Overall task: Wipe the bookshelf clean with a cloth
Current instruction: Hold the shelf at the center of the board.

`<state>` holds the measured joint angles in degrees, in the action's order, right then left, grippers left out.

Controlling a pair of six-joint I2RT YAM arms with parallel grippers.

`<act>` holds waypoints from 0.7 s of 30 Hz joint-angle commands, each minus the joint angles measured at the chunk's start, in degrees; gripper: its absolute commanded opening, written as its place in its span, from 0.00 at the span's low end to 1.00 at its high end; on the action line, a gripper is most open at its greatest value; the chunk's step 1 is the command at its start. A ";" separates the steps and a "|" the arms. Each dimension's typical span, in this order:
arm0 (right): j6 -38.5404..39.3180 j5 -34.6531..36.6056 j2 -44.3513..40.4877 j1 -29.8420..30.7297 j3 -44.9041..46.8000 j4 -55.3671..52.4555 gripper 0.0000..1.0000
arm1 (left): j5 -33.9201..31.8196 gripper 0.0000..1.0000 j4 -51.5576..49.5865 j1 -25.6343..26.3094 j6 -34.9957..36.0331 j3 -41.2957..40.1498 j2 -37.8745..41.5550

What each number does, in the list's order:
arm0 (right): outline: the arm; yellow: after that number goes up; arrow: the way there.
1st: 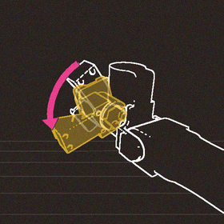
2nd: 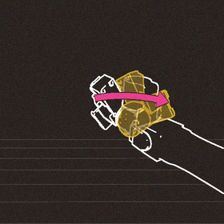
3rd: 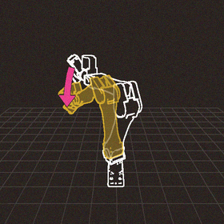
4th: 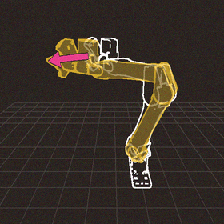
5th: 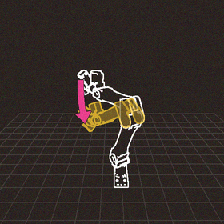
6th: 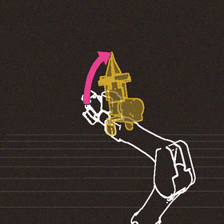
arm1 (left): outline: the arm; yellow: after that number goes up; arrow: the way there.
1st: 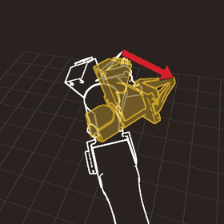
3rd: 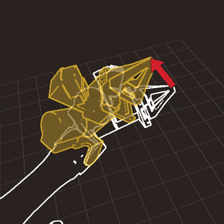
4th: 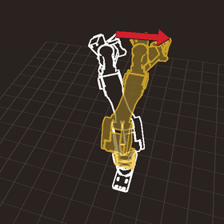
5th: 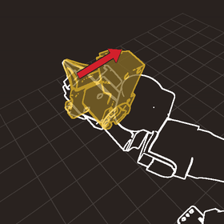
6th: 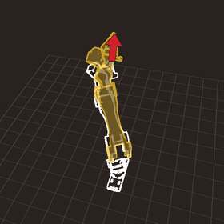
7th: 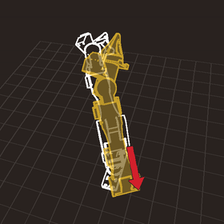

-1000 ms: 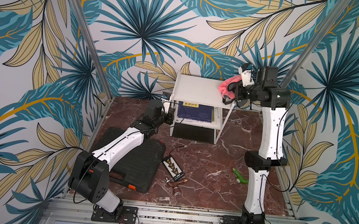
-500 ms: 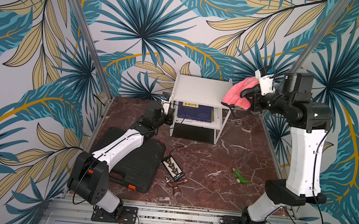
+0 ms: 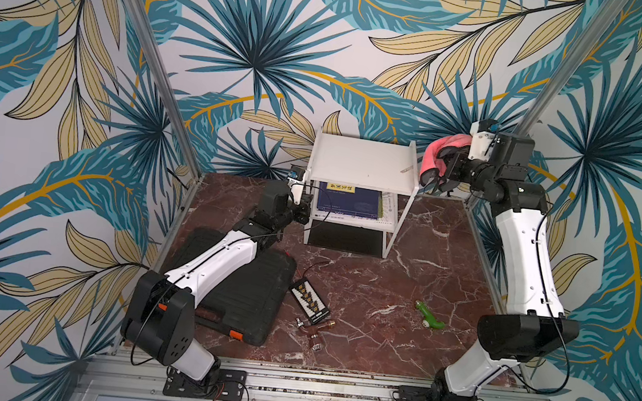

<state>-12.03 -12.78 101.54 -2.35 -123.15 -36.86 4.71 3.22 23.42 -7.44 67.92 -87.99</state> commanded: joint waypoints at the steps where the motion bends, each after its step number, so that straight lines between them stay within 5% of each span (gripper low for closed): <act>1: -9.08 -7.11 10.64 1.20 -10.48 4.95 0.00 | 1.76 0.00 -6.04 0.11 -5.96 -0.40 -1.73; 6: -0.14 -14.02 18.41 2.60 -29.76 -16.65 0.00 | 2.31 0.00 -5.80 0.12 -6.66 -1.04 -1.11; 9: 5.23 -11.34 11.30 2.32 -20.50 -19.30 0.00 | 1.97 0.00 -5.10 0.09 -6.99 -1.97 -0.46; 13: 1.14 -10.80 0.13 1.67 1.15 -1.10 0.00 | 2.26 0.00 -4.87 0.13 -7.11 -1.90 -0.73; 18: -6.81 -21.54 6.83 1.96 -0.91 4.85 0.00 | 2.61 0.00 -4.12 0.13 -6.81 -2.02 -1.03; 21: -2.33 -18.35 3.10 3.67 0.38 2.20 0.00 | 3.13 0.00 -4.45 0.10 -6.80 -1.79 -1.21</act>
<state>-15.22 -29.63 105.65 -0.25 -124.86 -35.77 4.89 3.55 23.35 -7.81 67.75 -87.92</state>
